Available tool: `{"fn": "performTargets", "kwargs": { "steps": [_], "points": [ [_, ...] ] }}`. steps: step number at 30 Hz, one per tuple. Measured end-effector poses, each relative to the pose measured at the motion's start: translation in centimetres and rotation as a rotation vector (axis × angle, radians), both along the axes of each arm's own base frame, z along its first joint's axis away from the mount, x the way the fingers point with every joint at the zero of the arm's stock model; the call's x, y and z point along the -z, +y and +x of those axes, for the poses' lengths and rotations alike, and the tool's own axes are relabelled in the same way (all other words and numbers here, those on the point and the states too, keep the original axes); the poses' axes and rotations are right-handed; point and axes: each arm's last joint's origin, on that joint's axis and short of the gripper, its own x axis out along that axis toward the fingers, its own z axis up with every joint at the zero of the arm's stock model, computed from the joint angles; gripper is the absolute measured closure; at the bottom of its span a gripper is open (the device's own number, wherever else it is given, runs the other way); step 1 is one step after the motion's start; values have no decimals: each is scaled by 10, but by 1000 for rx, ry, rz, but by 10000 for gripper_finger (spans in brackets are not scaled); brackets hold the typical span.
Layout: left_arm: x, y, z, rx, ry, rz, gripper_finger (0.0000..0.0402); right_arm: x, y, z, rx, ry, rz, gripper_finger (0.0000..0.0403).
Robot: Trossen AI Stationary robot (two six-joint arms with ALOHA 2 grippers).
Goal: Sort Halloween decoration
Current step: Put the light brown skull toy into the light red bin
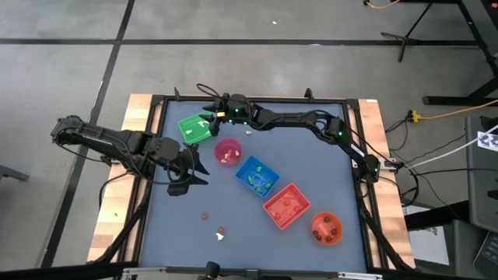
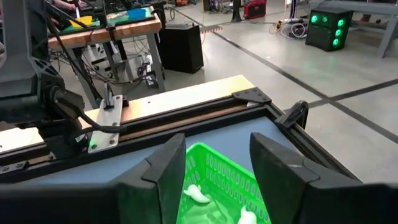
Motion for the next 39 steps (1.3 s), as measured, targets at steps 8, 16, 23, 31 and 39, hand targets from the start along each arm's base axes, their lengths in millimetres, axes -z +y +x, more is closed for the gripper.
{"fn": "performTargets", "kwargs": {
  "steps": [8, 16, 23, 31, 39],
  "points": [
    [0, 0, 0, 0, 0, 0, 247, 0, 2, -5, -19, 92, 33, 223],
    [0, 0, 0, 0, 0, 0, 247, -41, 8, -28, -67, 262, -84, 223],
    [0, 0, 0, 0, 0, 0, 247, -67, 15, -61, -146, 501, -175, 223],
    [0, 0, 0, -1, 1, 1, 247, -61, 5, -95, -126, 801, -92, 223],
    [0, 1, 0, -19, -2, 12, 247, -51, -16, -121, -96, 977, 15, 223]
  ]
}}
